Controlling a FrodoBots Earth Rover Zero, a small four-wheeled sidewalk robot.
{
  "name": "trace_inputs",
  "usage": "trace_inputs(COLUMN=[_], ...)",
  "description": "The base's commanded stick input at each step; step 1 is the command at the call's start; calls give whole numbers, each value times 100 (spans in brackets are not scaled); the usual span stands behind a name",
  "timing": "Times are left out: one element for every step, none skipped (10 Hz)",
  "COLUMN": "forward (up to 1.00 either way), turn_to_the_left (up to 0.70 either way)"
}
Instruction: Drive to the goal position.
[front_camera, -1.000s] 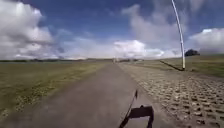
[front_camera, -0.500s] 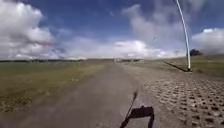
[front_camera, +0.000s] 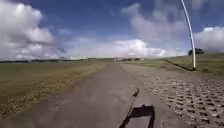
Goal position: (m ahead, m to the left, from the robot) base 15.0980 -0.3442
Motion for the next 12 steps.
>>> trace_inputs(forward=[85,85,85,85,85,85,85,85,85,85,85,85], turn_to_the_left=[0,0,0,0,0,0,0,0,0,0,0,0])
